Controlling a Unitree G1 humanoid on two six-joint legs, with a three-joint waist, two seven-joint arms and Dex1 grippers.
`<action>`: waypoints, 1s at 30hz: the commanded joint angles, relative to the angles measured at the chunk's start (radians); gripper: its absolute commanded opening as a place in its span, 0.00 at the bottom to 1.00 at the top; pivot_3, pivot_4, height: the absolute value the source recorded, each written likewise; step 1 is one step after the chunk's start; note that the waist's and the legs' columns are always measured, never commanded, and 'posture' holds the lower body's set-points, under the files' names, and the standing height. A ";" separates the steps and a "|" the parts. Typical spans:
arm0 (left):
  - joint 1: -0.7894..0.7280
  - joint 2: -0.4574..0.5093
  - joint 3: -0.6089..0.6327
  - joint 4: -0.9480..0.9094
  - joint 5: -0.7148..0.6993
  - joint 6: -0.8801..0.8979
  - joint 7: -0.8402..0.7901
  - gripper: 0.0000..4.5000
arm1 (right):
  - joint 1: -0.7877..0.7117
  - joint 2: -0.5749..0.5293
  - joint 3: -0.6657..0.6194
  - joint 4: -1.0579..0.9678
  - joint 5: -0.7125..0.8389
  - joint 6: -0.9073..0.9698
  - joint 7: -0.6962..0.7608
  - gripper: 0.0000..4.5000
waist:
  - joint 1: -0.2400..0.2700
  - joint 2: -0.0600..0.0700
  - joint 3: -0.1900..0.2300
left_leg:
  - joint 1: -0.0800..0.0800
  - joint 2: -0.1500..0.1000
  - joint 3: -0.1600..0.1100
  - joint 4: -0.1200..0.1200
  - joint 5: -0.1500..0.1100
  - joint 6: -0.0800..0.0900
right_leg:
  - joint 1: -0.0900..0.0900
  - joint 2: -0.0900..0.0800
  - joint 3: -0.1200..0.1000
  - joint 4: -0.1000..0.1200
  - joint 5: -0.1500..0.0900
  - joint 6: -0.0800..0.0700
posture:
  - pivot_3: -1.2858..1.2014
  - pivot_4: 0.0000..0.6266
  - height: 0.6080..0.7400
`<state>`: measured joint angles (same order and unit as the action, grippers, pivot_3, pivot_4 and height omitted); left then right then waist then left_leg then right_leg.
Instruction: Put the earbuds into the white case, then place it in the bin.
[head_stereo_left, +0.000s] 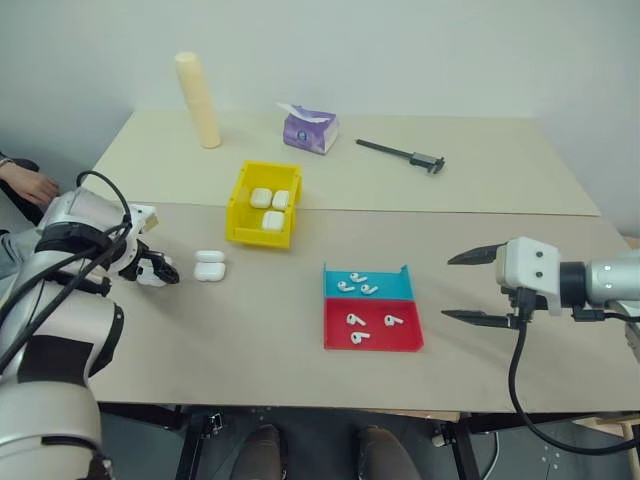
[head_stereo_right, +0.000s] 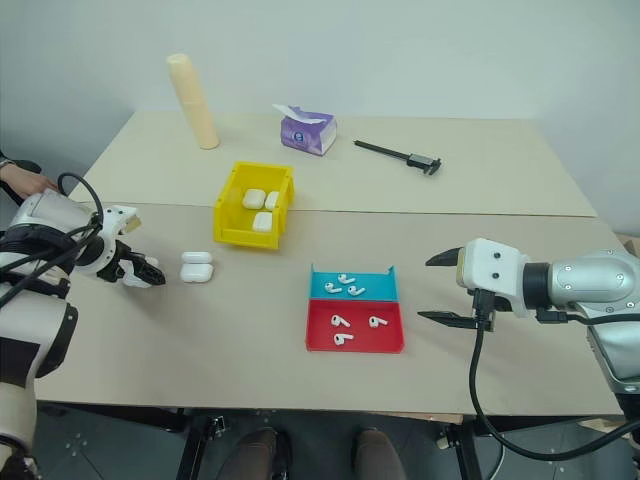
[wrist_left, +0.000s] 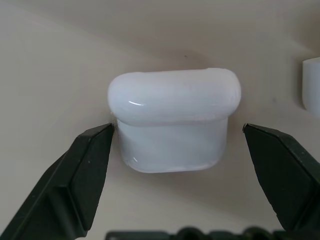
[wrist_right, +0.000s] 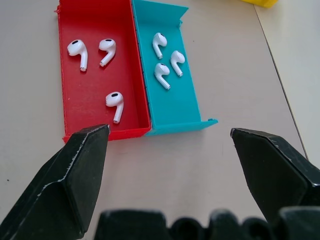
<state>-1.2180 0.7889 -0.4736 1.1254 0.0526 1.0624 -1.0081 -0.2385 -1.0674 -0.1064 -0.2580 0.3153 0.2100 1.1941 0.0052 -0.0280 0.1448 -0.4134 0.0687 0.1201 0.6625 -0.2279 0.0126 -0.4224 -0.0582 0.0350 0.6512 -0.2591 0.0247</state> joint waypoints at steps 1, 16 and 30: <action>-0.007 0.002 0.021 0.038 0.041 -0.015 0.003 0.82 | -0.014 -0.017 -0.031 -0.017 0.002 0.013 -0.008 1.00 | -0.002 0.000 0.000 | 0.000 0.000 0.000 0.000 0.000 0.000 | 0.000 0.000 0.000 0.000 0.000 0.000 | 0.52 0.24 1.00; 0.018 0.126 0.129 -0.344 0.039 0.010 -0.096 0.61 | -0.016 -0.025 -0.059 -0.047 -0.005 -0.002 -0.012 1.00 | -0.005 -0.001 0.000 | -0.002 0.000 -0.001 0.000 0.000 0.000 | -0.001 0.000 -0.001 -0.001 0.000 0.000 | 0.52 0.24 1.00; 0.822 -0.203 0.809 -1.595 -0.394 -0.509 0.009 0.61 | -0.287 -0.155 0.114 -0.187 0.070 0.305 0.116 1.00 | -0.021 0.004 -0.003 | 0.008 0.000 -0.003 0.002 0.000 0.000 | 0.003 -0.001 0.007 0.007 -0.001 0.000 | 0.52 0.24 1.00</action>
<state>-0.4192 0.6061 0.3184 -0.4128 -0.3037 0.6793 -0.9839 -0.4876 -1.2082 -0.0118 -0.3959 0.3500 0.4438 1.2932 -0.0162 -0.0241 0.1420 -0.4061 0.0698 0.1170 0.6647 -0.2282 0.0129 -0.4197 -0.0587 0.0413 0.6578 -0.2604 0.0248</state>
